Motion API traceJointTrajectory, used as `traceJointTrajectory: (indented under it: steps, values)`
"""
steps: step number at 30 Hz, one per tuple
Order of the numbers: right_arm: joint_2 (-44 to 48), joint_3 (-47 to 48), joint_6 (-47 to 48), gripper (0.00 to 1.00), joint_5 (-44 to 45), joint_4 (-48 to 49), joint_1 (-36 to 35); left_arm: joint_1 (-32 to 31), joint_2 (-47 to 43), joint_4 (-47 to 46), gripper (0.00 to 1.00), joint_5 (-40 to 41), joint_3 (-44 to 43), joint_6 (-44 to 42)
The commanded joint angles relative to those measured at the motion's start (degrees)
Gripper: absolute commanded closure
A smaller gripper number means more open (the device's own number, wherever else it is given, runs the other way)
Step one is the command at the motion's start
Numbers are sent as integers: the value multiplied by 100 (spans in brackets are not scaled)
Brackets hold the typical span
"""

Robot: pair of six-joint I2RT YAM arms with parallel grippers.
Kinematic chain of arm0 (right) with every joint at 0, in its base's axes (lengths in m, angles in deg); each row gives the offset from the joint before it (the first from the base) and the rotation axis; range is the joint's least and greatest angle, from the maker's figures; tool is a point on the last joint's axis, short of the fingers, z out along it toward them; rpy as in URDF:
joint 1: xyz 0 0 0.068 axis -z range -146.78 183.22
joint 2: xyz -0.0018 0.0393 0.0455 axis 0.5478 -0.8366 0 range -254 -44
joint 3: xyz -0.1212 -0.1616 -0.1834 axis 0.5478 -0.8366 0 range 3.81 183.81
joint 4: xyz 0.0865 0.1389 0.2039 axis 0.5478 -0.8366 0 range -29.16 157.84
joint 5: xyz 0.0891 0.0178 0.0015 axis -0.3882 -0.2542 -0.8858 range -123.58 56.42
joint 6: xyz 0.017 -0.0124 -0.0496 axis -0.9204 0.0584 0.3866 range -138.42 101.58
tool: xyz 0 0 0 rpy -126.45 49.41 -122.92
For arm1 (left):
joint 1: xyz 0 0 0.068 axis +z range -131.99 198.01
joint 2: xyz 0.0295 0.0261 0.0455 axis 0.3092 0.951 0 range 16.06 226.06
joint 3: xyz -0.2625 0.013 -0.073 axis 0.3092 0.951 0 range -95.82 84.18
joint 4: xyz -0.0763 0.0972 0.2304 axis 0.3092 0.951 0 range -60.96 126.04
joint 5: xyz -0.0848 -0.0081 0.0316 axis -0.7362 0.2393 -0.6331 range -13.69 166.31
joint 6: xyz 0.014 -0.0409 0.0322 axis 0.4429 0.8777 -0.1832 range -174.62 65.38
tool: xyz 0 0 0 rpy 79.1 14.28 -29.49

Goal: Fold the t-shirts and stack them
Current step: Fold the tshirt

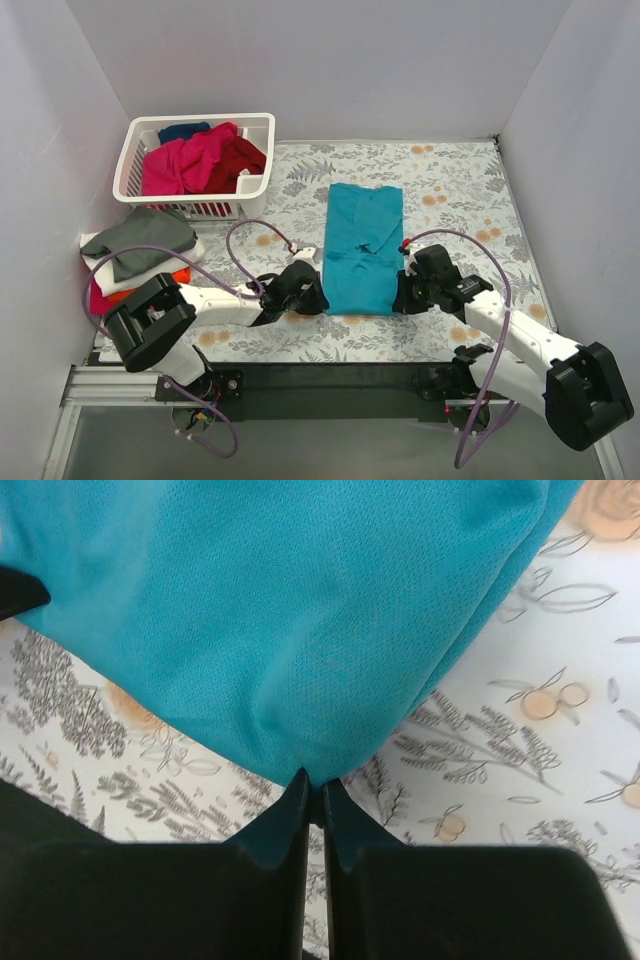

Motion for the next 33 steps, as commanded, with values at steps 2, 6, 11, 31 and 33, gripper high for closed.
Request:
traceJointTrajectory:
  steps: [2,6,11,31,33]
  values:
    - [343,204,-250,99,-332,-841,-328,-166,-663,717,100,-601,321,55]
    - [405,485,-286,99,-447,-1403,-662,-271,-1147,1033,100,-1041,436,126]
    - [247,714,-154,99,-780,-1967,-978,-385,-1578,1604,100,-1709,366,152]
    - [290,1794,681,99,-1783,-3716,-1287,-474,-3247,2220,100,-3521,454,451]
    - [335,1962,690,99,-1722,-3883,-1287,-474,-3380,2317,100,-3442,401,503]
